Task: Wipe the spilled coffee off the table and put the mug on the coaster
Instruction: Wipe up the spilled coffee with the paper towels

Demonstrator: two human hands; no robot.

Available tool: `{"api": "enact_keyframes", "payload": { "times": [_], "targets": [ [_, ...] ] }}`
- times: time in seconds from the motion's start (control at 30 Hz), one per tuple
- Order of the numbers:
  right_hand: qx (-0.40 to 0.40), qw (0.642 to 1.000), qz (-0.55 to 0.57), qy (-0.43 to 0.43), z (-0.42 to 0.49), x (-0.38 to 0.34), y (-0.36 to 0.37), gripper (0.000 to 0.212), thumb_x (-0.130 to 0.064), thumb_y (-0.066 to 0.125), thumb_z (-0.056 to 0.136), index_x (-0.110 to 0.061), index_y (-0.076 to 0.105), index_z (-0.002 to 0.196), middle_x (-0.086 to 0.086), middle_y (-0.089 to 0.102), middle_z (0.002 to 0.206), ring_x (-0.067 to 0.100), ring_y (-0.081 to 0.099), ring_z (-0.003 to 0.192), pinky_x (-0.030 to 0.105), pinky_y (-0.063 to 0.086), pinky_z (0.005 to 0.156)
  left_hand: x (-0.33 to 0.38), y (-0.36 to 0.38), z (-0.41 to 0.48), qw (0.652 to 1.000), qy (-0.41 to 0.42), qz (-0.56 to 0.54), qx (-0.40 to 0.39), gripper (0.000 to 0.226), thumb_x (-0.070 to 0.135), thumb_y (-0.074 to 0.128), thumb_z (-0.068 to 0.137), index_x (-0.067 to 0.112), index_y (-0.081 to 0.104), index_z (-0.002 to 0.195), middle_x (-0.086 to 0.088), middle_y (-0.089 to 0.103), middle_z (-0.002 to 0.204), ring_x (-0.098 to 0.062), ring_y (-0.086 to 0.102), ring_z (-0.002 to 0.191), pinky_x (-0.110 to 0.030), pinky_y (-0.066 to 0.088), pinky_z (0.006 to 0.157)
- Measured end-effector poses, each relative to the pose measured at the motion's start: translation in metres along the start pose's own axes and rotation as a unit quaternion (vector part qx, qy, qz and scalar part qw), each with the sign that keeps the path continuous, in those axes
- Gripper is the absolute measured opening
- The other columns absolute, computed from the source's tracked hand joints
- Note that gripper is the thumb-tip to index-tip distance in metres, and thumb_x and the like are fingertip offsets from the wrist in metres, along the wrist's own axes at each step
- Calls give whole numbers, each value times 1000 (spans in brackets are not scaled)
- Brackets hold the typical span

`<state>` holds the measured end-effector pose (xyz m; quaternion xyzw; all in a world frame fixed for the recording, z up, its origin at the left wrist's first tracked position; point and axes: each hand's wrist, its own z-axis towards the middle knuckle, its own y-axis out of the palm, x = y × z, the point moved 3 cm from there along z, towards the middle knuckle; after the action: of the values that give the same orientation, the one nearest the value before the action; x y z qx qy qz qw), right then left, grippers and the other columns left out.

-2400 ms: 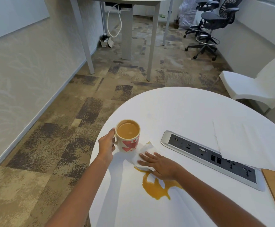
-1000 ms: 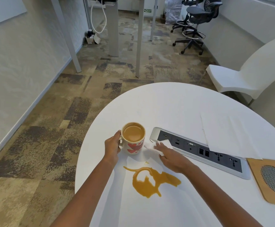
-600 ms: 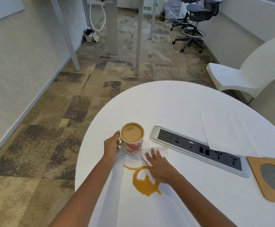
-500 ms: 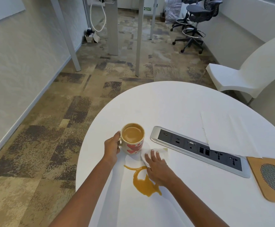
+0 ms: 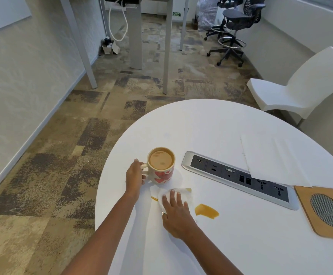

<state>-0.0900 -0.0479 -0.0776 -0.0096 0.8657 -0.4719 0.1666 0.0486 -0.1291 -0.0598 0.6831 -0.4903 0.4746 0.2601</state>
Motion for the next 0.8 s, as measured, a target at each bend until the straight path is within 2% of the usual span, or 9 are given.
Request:
{"api": "enact_keyframes", "payload": {
  "times": [0.07,0.13,0.2,0.3,0.47,0.63,0.73,0.8],
  "targets": [
    [2,1000,-4,-14,-3,0,2,57,-24,29,99,-16,5,150,13,-9,159,34,-8,146,51,5,119,-6,-7,-6,997,48,43,46,28,21,31,100,10,56,97,-16,56,103,-32,57,88,-36,46,76],
    [4,999,-12,-34,-6,1,5,57,-24,29,99,-17,4,150,12,-10,159,33,-9,146,50,3,119,-12,-15,-16,984,100,117,91,28,15,34,99,3,59,103,-21,52,114,-37,56,97,-40,44,85],
    [9,998,-30,-58,-10,4,8,58,-23,29,99,-18,3,150,11,-11,159,32,-10,146,49,1,120,-20,-19,-26,967,146,180,110,26,10,37,98,-1,60,104,-24,53,114,-39,54,102,-42,41,89],
    [8,993,-53,-103,-18,11,12,59,-23,30,98,-18,1,150,10,-10,159,31,-11,147,47,-2,120,-34,-23,-39,942,172,266,108,23,8,42,96,0,60,107,-22,57,114,-38,53,106,-45,39,92],
    [-5,979,-104,-177,-29,27,15,61,-21,30,96,-20,2,150,7,-9,159,26,-10,147,45,-3,120,-53,-29,-63,888,250,374,95,18,-1,52,89,-6,63,103,-23,63,106,-40,59,101,-49,49,85],
    [-41,958,-153,-238,-35,43,7,64,-17,34,94,-21,3,150,6,-8,160,25,-8,148,44,-3,120,-69,-34,-80,873,226,426,79,26,2,53,89,-5,60,113,-25,58,122,-39,52,119,-51,42,102],
    [-62,942,-183,-274,-40,51,0,66,-14,37,93,-20,5,150,5,-5,160,23,-5,148,43,-1,120,-75,-36,-95,866,234,433,91,26,5,51,90,-7,62,111,-27,60,120,-42,55,116,-55,45,98],
    [-73,935,-196,-287,-43,57,-6,65,-12,37,93,-21,7,150,3,-4,160,21,-4,148,41,0,121,-77,-36,-104,866,229,433,97,44,19,32,94,-7,64,108,-28,63,116,-42,58,113,-56,47,94]
  ]
}}
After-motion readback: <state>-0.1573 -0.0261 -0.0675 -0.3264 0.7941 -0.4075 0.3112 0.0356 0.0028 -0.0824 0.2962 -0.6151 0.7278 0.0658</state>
